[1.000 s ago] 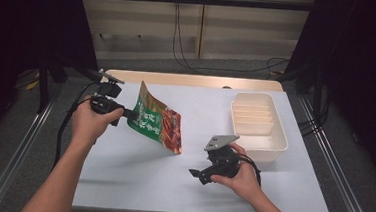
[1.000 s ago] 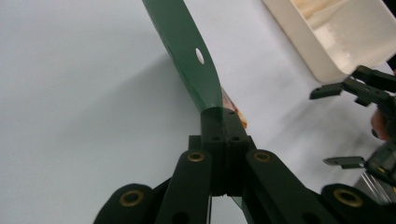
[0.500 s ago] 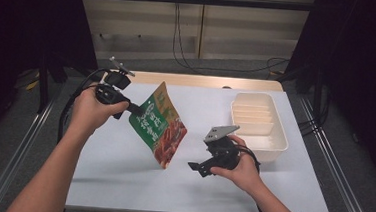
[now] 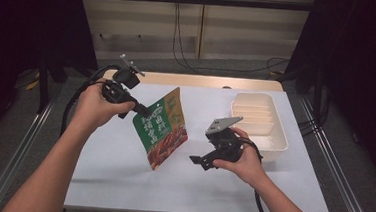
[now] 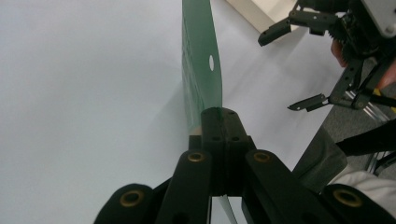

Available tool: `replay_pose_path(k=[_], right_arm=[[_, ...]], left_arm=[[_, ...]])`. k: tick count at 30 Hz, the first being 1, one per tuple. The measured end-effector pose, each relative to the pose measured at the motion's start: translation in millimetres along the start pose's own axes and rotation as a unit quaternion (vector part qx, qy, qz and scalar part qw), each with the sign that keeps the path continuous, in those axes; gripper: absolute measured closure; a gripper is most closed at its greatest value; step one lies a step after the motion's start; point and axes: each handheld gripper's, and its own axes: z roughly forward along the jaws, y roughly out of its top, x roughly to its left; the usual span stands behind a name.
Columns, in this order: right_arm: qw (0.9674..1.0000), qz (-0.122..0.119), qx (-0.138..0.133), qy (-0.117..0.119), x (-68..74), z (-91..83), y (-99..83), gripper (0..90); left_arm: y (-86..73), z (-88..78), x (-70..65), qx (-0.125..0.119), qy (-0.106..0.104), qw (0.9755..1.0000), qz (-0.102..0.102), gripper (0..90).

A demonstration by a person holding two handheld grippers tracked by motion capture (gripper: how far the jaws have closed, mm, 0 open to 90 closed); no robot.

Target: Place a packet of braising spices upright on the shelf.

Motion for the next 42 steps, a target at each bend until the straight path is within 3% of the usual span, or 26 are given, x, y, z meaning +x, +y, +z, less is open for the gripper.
replay_pose_path(k=[2, 5, 8, 12, 23, 42], right_arm=[[0.9999, 0.001, -0.007, 0.015, -3.1, -5.5, 4.6, 1.2], [0.9999, 0.002, -0.003, 0.009, -3.9, -8.4, 6.7, 1.5], [0.9998, -0.014, 0.011, 0.000, -4.6, -10.2, 9.1, 2.7], [0.9995, -0.024, 0.018, 0.001, -4.6, -10.9, 12.9, 3.3], [0.9987, -0.046, 0.017, 0.010, -14.3, -22.1, 41.7, 9.5], [0.9963, -0.078, 0.030, 0.021, -20.8, -20.6, 73.7, 8.9]], left_arm=[[1.2, 0.3, -3.0, 0.001, 0.000, 1.0000, 0.006, 90.0], [3.5, 1.1, -8.2, 0.007, -0.004, 0.9998, 0.018, 90.0], [5.6, 0.8, -13.8, 0.017, -0.002, 0.9990, 0.041, 90.0], [6.5, 0.2, -17.3, 0.017, -0.014, 0.9986, 0.047, 90.0], [7.0, -2.1, -26.6, 0.027, -0.016, 0.9965, 0.078, 90.0], [12.8, -2.9, -34.8, 0.036, -0.030, 0.9945, 0.094, 90.0]])
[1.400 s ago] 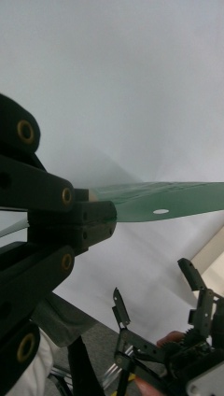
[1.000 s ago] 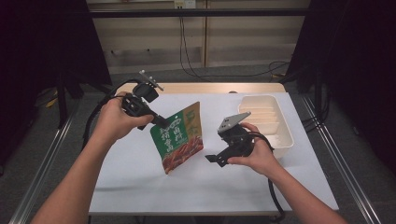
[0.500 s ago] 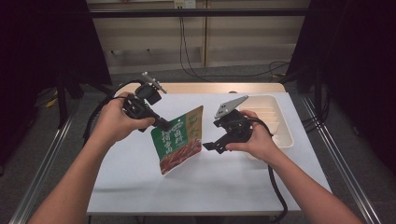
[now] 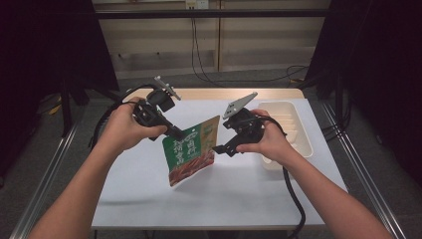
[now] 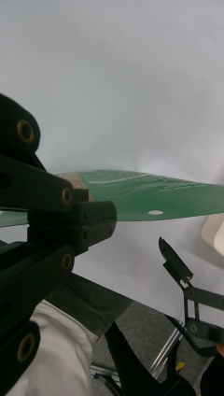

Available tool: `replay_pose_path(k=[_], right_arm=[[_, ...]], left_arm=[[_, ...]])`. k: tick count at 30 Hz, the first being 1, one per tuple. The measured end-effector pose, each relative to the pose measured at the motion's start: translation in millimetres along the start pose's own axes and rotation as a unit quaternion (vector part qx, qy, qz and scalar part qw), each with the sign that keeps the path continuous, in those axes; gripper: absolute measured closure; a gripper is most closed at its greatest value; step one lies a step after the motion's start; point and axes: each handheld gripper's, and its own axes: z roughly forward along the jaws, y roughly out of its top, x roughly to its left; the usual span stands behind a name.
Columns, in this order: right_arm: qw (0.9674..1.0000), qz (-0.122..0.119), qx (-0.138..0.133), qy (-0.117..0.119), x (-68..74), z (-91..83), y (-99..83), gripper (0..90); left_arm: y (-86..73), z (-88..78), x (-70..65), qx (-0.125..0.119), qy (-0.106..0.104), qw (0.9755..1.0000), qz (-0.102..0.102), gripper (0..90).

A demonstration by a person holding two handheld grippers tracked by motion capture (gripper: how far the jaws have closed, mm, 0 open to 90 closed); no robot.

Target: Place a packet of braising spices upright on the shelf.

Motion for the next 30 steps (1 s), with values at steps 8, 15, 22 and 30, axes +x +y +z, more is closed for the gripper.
replay_pose_path(k=[8, 15, 22, 30], right_arm=[[0.9999, -0.007, 0.007, 0.010, -1.5, 0.6, 7.4, 9.3], [0.9997, -0.017, 0.008, 0.017, -1.2, -0.3, 13.3, 10.4], [0.9987, -0.039, 0.009, 0.030, 2.6, -1.6, 21.7, 13.9], [0.9978, -0.054, 0.018, 0.035, 4.1, -1.3, 28.1, 19.6]], left_arm=[[6.5, 0.3, -4.7, 0.008, -0.003, 0.9999, 0.012, 90.0], [13.6, 1.5, -6.2, 0.012, -0.007, 0.9997, 0.021, 90.0], [19.6, 2.4, -6.2, 0.013, -0.006, 0.9994, 0.031, 90.0], [24.0, 3.5, -7.9, 0.013, -0.013, 0.9994, 0.029, 90.0]])
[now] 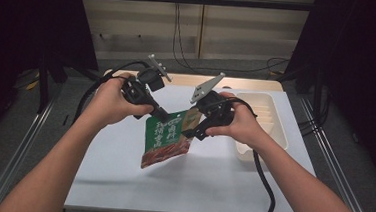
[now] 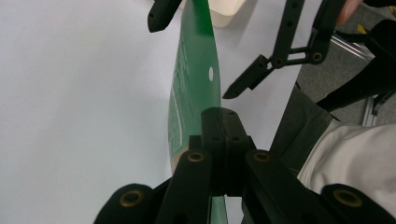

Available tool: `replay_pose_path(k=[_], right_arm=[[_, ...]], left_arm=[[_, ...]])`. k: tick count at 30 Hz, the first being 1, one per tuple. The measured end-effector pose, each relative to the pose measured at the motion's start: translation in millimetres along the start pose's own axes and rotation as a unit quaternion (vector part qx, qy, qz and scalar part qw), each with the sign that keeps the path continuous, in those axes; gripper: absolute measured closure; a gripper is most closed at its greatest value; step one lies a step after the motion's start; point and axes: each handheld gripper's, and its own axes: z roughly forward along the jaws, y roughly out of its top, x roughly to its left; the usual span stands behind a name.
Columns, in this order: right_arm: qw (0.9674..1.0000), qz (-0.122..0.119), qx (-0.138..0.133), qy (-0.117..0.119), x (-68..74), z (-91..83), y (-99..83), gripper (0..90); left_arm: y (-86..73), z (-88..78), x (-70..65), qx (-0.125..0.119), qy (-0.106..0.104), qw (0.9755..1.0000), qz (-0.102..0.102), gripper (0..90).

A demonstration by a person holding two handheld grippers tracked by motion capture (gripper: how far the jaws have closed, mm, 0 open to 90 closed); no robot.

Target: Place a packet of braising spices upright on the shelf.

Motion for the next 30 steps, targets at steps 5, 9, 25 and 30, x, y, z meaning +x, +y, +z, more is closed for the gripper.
replay_pose_path(k=[5, 9, 25, 30], right_arm=[[1.0000, -0.007, -0.005, -0.002, -0.3, -3.7, 3.5, 20.4], [0.9998, -0.017, -0.006, -0.004, -0.3, -4.5, 7.8, 20.5], [0.9989, -0.022, 0.038, 0.019, 2.8, -7.0, 13.8, 67.7], [0.9965, -0.032, 0.075, 0.020, 4.3, -9.7, 16.8, 84.3]], left_arm=[[0.3, 0.0, -0.2, 0.001, 0.001, 1.0000, 0.005, 90.0], [1.2, 0.6, -1.8, 0.001, 0.000, 1.0000, 0.007, 90.0], [8.1, 1.2, 0.7, -0.016, 0.015, 0.9998, 0.003, 90.0], [8.8, 1.7, 1.0, -0.021, 0.008, 0.9997, 0.006, 89.0]])
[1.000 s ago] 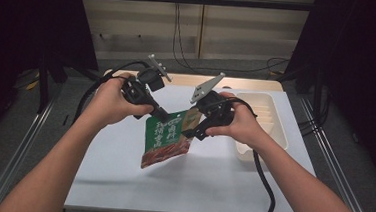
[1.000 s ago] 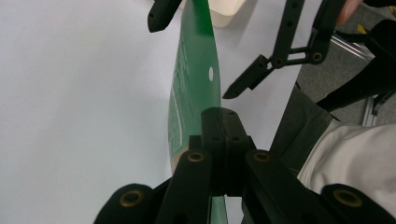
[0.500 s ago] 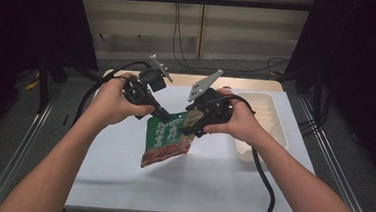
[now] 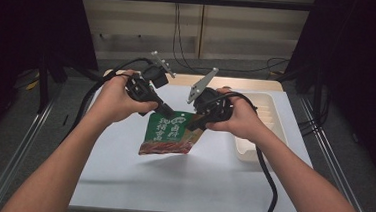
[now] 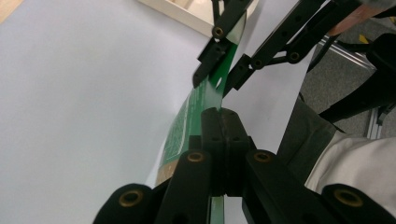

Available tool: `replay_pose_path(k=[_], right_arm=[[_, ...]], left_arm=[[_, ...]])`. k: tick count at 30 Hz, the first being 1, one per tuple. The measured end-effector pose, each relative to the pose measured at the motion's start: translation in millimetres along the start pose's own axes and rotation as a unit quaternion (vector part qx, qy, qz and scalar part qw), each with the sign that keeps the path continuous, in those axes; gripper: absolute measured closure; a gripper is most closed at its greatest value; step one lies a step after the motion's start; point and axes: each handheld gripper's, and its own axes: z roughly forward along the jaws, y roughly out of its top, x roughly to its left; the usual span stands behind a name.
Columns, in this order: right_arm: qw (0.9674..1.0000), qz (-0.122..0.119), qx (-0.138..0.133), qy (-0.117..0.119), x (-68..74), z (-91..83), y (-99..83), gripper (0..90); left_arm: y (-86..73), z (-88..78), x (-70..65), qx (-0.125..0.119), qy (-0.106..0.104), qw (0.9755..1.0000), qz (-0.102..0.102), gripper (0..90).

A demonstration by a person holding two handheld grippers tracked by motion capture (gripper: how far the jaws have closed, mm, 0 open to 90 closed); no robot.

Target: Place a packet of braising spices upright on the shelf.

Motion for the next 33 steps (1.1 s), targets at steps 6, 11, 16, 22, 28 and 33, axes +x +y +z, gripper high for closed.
replay_pose_path(k=[6, 11, 16, 22, 28, 33], right_arm=[[0.9987, 0.036, 0.030, 0.019, -2.7, -1.4, 4.4, 90.0], [0.9972, 0.051, 0.053, 0.012, -4.8, -3.8, 11.3, 90.0], [0.9933, 0.069, 0.092, 0.012, -9.1, -6.6, 10.9, 90.0], [0.9902, 0.087, 0.107, 0.018, -13.6, -15.9, 9.1, 90.0], [0.9888, 0.094, 0.116, 0.012, -15.2, -27.8, 10.6, 90.0], [0.9876, 0.103, 0.118, 0.009, -21.2, -35.4, 8.0, 90.0]], left_arm=[[-4.4, -0.8, 0.4, -0.021, 0.002, 0.9997, -0.011, 83.5], [-9.3, -4.5, 2.5, -0.023, 0.014, 0.9996, 0.002, 77.1], [-14.9, -6.7, 3.3, -0.047, 0.020, 0.9986, 0.013, 68.4], [-26.8, -6.5, 6.8, -0.072, 0.042, 0.9965, 0.001, 47.5], [-40.5, -5.0, 15.6, -0.091, 0.056, 0.9943, -0.006, 40.4], [-47.6, 0.5, 22.1, -0.074, 0.049, 0.9959, -0.018, 30.2]])
